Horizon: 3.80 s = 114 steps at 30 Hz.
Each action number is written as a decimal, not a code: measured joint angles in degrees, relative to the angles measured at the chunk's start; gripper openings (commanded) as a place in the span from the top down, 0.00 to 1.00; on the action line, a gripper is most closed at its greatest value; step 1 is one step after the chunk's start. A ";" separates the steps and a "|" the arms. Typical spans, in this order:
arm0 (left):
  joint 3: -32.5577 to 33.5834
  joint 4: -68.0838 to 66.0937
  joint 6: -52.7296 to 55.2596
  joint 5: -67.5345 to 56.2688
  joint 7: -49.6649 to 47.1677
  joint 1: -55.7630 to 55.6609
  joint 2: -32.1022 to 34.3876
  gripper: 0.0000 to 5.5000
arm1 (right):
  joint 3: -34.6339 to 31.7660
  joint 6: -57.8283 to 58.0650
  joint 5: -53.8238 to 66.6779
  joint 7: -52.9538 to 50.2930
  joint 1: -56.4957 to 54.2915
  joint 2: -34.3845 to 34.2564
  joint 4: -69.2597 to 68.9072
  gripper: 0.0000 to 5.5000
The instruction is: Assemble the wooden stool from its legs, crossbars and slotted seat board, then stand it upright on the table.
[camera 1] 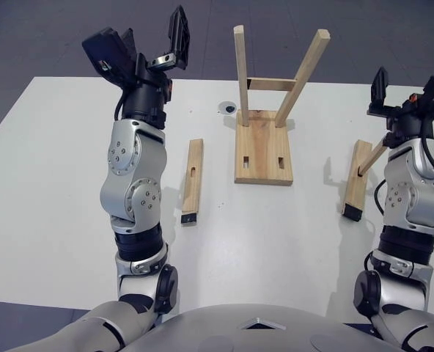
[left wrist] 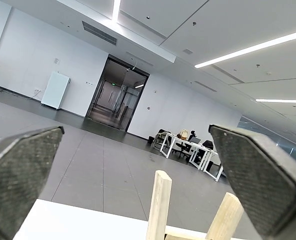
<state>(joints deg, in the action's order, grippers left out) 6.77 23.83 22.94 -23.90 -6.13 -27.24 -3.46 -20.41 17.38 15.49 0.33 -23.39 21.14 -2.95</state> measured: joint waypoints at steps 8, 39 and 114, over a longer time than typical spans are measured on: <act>0.62 -2.95 0.01 1.58 -1.82 -2.28 0.05 0.02 | 0.65 -4.44 -3.57 -2.93 -13.58 1.22 8.05 0.02; 1.41 -5.11 2.29 4.03 -2.26 -2.06 0.22 0.02 | -2.27 6.65 -9.25 -7.63 -6.07 1.21 -2.66 0.02; 10.24 2.59 19.58 -4.61 1.51 -1.24 -2.69 0.02 | -10.91 21.86 5.29 23.88 -11.44 2.27 -10.51 0.62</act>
<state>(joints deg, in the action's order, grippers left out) 17.01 26.42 42.52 -28.51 -4.61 -28.49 -6.15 -31.32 39.24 20.78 24.21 -34.83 23.41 -13.46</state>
